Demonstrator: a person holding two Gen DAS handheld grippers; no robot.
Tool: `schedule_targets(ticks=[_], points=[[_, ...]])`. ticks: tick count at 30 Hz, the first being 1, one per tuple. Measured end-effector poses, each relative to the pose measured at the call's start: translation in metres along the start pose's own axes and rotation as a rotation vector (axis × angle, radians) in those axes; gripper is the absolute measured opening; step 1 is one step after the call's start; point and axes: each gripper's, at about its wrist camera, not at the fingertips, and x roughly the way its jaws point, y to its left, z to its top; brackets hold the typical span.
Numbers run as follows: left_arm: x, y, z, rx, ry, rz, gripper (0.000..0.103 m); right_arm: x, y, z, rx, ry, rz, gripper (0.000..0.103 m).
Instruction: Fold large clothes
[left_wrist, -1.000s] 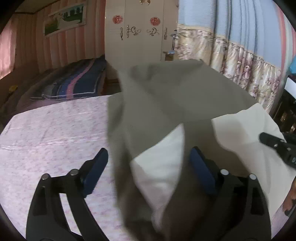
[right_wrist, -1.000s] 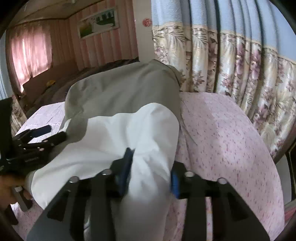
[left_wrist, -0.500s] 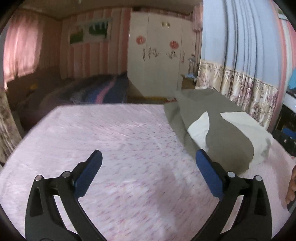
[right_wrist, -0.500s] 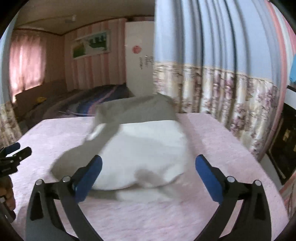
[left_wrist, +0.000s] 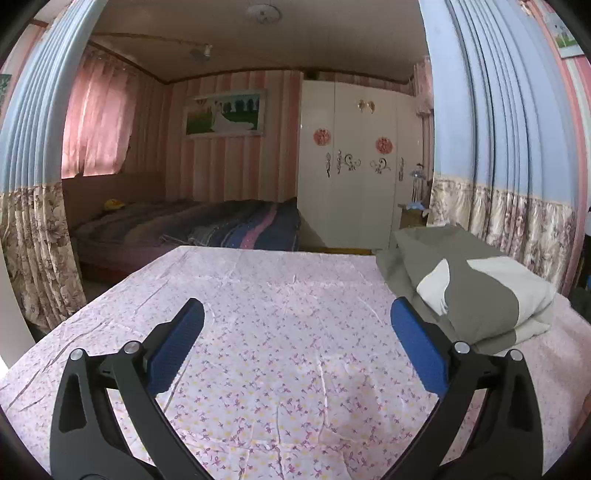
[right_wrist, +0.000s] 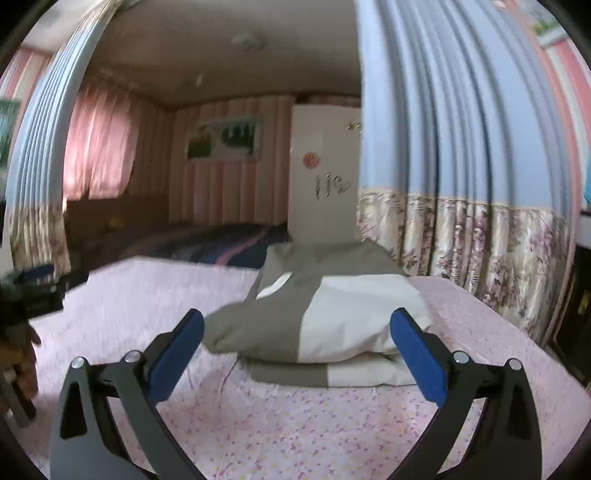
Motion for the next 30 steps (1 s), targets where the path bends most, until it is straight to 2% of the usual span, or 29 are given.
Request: schedule_targets(ticks=[4, 8, 15, 19, 24, 30], points=[[0.000, -0.002, -0.001, 0.019, 0.005, -0.014, 0.100, 0.003, -0.004, -0.001, 0.031, 0.034, -0.014, 0.101], [0.007, -0.003, -0.003, 0.036, 0.040, -0.020, 0.100, 0.016, 0.007, -0.004, -0.016, 0.098, -0.023, 0.101], [0.009, -0.006, -0.005, 0.051, 0.046, -0.027, 0.100, 0.015, -0.001, -0.005, 0.028, 0.095, -0.037, 0.101], [0.008, -0.006, -0.005, 0.051, 0.043, -0.033, 0.100, 0.014, 0.003, -0.005, 0.013, 0.092, -0.042, 0.101], [0.007, -0.005, -0.007, 0.051, 0.048, 0.002, 0.100, 0.014, 0.002, -0.005, 0.016, 0.092, -0.044, 0.101], [0.006, -0.002, -0.007, 0.048, 0.049, 0.001, 0.100, 0.015, 0.004, -0.005, 0.018, 0.093, -0.051, 0.101]])
